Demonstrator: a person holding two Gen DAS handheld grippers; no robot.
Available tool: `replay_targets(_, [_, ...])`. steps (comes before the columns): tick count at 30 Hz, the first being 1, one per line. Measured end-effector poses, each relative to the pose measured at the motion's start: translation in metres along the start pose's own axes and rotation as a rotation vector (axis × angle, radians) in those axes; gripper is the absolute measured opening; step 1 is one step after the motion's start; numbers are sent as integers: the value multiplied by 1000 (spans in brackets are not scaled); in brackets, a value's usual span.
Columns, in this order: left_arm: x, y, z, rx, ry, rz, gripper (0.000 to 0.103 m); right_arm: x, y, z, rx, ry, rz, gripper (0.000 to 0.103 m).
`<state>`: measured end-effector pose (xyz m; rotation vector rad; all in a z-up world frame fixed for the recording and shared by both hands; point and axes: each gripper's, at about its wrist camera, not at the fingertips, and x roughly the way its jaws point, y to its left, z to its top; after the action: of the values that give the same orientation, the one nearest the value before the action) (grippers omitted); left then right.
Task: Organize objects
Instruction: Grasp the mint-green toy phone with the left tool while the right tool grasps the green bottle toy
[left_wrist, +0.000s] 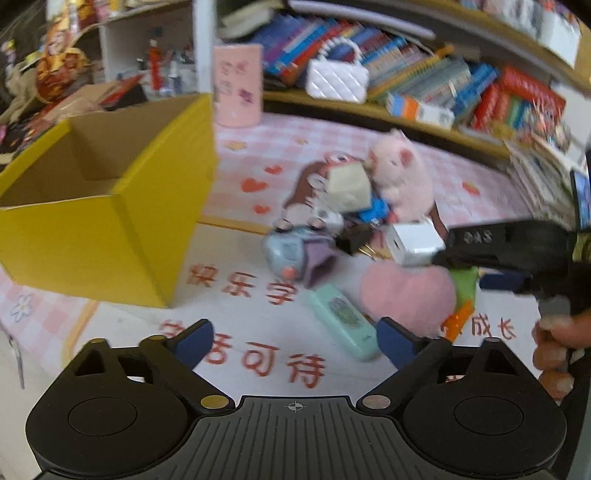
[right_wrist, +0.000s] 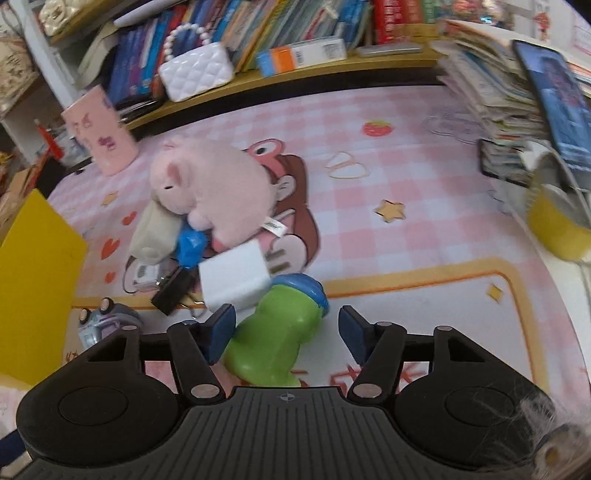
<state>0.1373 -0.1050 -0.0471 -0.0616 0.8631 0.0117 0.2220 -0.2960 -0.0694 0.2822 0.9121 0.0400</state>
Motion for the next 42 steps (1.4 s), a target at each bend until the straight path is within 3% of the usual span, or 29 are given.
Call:
replay_targets(5, [30, -23, 6, 40, 69, 15, 66, 1, -3, 3, -52, 10, 16, 51])
replay_targets(10, [41, -33, 9, 62, 72, 28, 65, -3, -14, 3, -103, -3, -32, 53])
replay_targets(12, [45, -35, 10, 61, 85, 33, 62, -3, -16, 3, -114, -8, -41, 61])
replay_targets(14, [49, -36, 8, 67, 101, 35, 52, -1, -18, 3, -116, -7, -35, 62])
replay_targets(16, [50, -34, 4, 63, 93, 33, 50, 0, -17, 4, -117, -2, -32, 62])
replay_targets(18, [49, -34, 4, 72, 83, 32, 37, 0, -15, 5, -122, 3, -31, 61])
replay_targets(19, [48, -34, 4, 81, 77, 29, 23, 1, -13, 6, -125, 6, -28, 59])
replay_targets(23, [45, -25, 8, 51, 96, 21, 23, 2, -7, 8, -161, 10, -12, 49])
replay_targets(26, [32, -12, 12, 2, 65, 12, 23, -2, -6, 8, -169, -16, -13, 43])
replay_targets(31, [2, 8, 20, -51, 0, -19, 23, -30, -6, 11, -137, -127, -29, 42])
replay_targets(36, [-22, 28, 20, -77, -52, -48, 23, -63, 5, 8, -96, -157, 10, 42])
replay_targets(42, [-37, 62, 15, -82, -76, -91, 23, -89, 49, -20, -117, -163, 51, 42])
